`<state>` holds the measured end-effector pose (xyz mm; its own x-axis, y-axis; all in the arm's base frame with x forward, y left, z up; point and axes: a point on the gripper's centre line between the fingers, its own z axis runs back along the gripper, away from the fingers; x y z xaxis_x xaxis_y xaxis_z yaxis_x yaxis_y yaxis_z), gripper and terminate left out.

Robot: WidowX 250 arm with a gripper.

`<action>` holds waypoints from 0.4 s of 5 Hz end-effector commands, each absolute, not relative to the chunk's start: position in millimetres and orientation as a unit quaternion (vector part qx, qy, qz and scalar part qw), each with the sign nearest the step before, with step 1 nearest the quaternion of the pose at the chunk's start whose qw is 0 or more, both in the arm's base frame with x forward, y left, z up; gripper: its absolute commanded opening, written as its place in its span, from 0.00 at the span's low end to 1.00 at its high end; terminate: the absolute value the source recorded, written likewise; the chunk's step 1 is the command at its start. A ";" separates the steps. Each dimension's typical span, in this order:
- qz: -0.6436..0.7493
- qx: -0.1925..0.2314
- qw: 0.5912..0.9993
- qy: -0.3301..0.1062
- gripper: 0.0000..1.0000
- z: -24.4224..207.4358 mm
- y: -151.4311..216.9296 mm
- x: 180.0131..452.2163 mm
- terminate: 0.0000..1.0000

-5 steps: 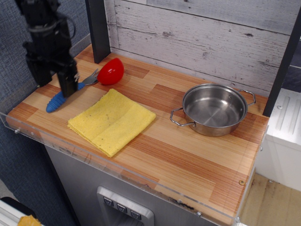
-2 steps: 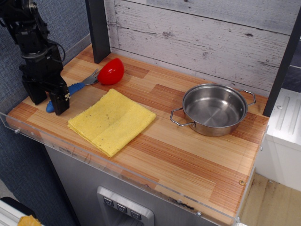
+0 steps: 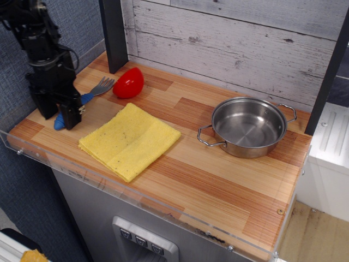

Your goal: Place the blue fork on the yellow cloth.

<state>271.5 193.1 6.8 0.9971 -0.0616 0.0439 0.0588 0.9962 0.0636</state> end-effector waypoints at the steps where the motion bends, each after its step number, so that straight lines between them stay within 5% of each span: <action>1: -0.035 0.061 0.996 -0.054 0.00 36.0 180.0 272.2 0.00; 2: -0.019 0.068 0.996 -0.057 0.00 51.6 177.5 265.7 0.00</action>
